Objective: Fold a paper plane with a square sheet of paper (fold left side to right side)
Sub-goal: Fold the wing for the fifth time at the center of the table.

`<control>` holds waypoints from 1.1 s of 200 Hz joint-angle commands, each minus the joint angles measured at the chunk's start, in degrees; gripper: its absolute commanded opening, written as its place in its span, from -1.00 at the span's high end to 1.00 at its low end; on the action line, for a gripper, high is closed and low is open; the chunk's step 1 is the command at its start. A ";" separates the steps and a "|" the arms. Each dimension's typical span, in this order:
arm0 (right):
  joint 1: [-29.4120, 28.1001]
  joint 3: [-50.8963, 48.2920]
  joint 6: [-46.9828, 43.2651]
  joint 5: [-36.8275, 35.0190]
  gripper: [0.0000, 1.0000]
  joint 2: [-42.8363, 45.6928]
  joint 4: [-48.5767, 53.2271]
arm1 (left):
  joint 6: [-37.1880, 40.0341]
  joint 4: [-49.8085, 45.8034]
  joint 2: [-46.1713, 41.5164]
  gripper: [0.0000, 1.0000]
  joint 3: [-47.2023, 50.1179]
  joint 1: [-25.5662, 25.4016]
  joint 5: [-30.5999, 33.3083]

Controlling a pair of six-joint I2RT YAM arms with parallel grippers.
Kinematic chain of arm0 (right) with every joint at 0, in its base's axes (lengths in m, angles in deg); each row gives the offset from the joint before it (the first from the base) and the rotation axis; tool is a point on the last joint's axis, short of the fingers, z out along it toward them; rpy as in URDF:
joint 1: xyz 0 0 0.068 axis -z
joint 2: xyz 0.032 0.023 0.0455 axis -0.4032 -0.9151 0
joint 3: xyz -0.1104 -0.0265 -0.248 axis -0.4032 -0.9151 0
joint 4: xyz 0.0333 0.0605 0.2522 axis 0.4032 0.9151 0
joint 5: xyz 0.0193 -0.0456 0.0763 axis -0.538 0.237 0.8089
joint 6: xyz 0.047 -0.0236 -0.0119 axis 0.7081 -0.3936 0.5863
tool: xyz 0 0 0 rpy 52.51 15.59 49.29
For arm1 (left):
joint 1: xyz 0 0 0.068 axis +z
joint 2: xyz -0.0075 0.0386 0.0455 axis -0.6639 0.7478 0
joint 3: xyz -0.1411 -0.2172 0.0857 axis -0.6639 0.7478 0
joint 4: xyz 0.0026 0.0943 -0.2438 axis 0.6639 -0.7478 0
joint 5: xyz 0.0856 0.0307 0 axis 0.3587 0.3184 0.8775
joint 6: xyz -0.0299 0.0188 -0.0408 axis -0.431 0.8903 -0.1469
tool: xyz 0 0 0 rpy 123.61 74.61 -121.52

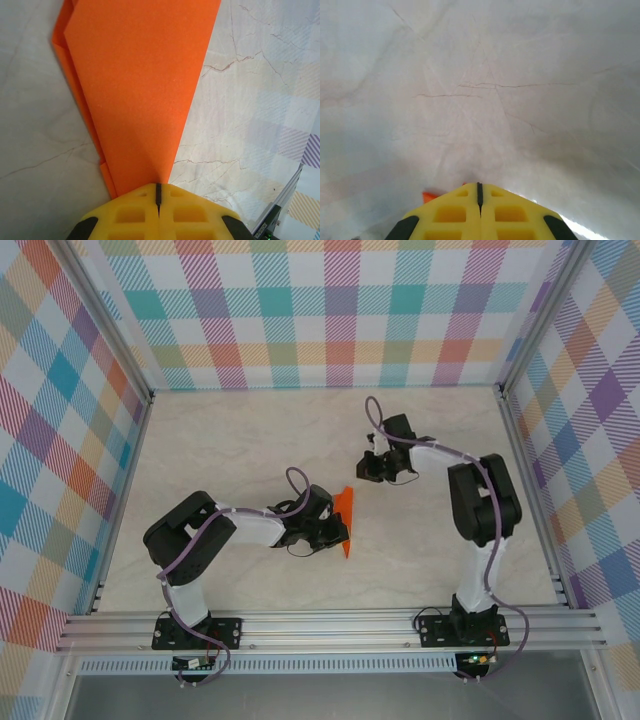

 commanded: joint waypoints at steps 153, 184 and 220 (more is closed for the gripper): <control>-7.63 -10.04 5.70 0.68 0.92 -2.27 -0.47 | 6.81 -10.27 -8.97 0.92 0.46 -0.70 -0.17; -7.74 -9.70 5.73 0.77 0.92 -2.44 -0.29 | 7.58 -7.99 -10.67 0.91 0.23 -0.88 -3.52; -7.85 -9.43 5.57 0.18 0.92 -2.53 0.24 | 7.77 -7.07 -7.12 0.92 -1.91 -1.86 -7.63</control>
